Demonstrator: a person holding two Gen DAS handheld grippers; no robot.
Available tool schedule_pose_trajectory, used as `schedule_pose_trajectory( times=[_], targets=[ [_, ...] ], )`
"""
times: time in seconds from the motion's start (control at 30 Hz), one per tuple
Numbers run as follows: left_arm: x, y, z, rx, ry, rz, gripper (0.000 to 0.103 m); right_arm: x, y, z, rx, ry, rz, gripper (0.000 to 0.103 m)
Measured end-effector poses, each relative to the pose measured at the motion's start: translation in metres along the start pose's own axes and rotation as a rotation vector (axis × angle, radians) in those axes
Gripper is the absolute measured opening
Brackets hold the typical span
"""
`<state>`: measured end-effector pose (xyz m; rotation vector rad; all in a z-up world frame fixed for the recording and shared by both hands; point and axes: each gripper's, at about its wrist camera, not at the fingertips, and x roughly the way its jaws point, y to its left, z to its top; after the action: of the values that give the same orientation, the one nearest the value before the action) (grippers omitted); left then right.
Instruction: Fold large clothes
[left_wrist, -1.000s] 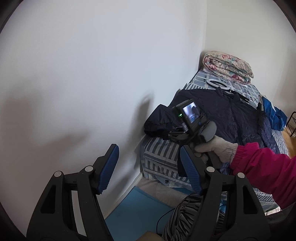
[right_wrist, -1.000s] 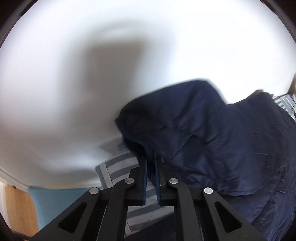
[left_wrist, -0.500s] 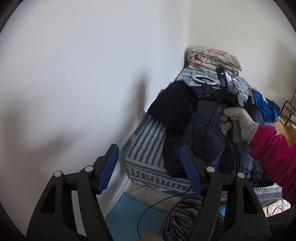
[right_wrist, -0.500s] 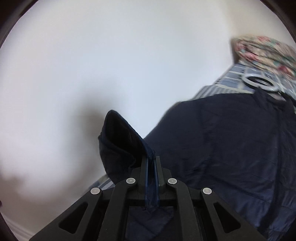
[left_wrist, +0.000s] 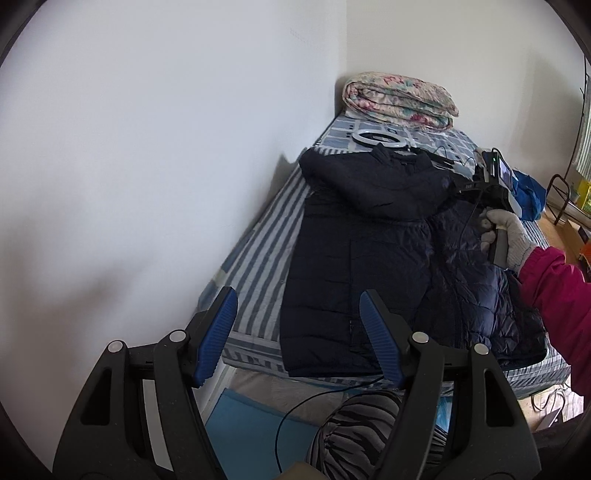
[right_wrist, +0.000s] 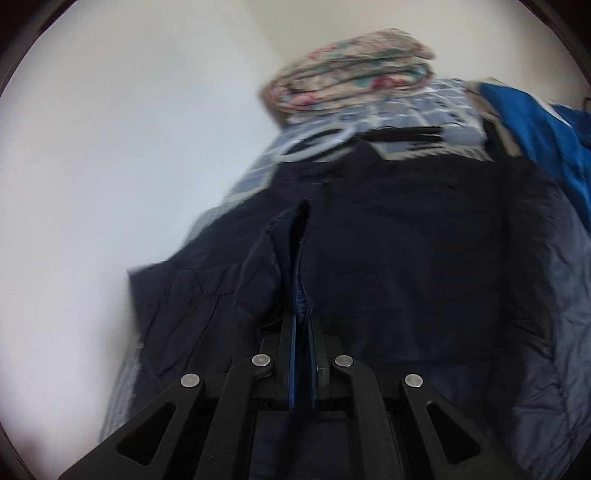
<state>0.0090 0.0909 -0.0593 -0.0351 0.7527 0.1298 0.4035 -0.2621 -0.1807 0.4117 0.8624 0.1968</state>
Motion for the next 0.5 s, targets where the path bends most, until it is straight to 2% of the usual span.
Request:
schedule_pose_trajectory(
  times=[0.1,0.2,0.37,0.5],
  targets=[
    [0.007,-0.007,0.003,0.011,0.007,-0.008,0.072,0.010,-0.033,0.000,0.014,0.013,-0.068,0.003],
    [0.014,-0.013,0.007,0.022,0.015,-0.011,0.072,0.016,-0.054,-0.001,0.026,0.018,-0.099,0.003],
    [0.020,-0.022,0.008,0.038,0.023,-0.012,0.072,0.016,-0.066,0.011,0.024,-0.029,-0.142,0.003],
    [0.023,-0.024,0.010,0.039,0.018,-0.011,0.072,0.037,-0.078,0.021,0.010,0.023,-0.214,0.003]
  ],
)
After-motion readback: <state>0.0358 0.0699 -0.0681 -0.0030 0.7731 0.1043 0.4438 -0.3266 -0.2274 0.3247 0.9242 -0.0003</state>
